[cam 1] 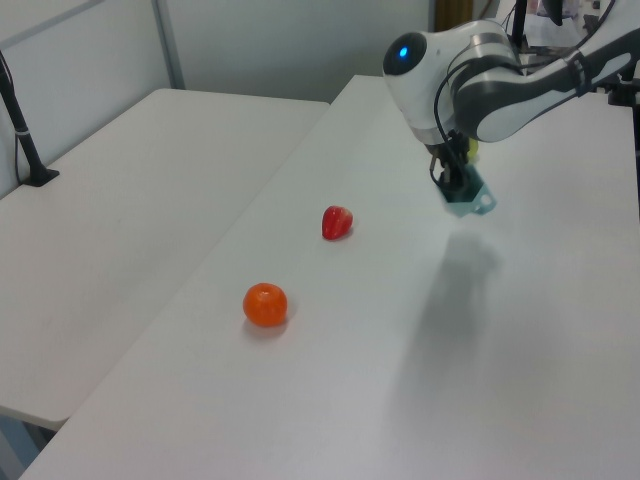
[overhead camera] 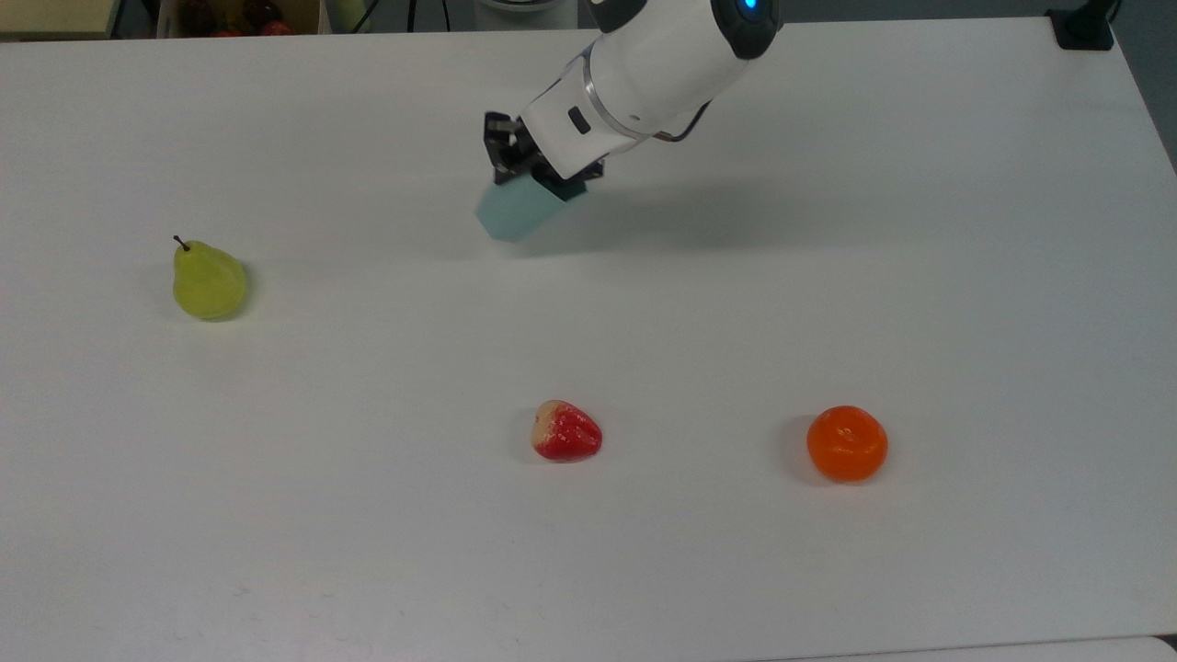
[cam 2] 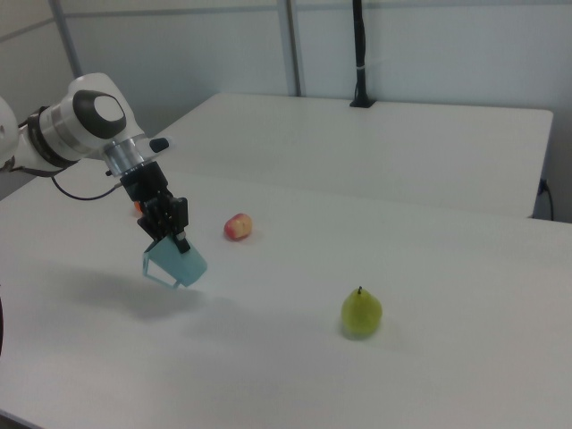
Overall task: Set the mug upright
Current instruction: 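Lift and rotate the mug so its base rests on the table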
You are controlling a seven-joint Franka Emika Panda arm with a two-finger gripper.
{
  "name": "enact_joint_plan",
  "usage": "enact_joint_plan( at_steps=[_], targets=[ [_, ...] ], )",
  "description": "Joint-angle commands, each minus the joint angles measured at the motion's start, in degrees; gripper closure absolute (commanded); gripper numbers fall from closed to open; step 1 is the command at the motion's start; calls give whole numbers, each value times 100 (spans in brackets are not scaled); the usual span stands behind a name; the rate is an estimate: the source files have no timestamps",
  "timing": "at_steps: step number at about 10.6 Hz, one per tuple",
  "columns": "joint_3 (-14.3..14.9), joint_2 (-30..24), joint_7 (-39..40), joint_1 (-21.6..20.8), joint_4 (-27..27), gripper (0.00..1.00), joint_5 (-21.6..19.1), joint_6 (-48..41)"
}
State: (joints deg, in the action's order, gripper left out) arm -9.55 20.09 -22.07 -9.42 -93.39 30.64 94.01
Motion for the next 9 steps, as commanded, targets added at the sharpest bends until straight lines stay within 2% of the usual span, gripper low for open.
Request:
enact_joint_plan(
  at_steps=[1,4,6,7,9],
  targets=[
    [-38,-32,569,238,-214,100,-863,1440],
    [-29,99,2359,440,-276,100,-2129,1822],
    [-29,179,3135,537,-276,100,-2526,1813],
    [-29,249,3243,537,-267,96,-2545,1796],
    [-20,249,3174,529,-267,45,-2545,1735]
  ],
)
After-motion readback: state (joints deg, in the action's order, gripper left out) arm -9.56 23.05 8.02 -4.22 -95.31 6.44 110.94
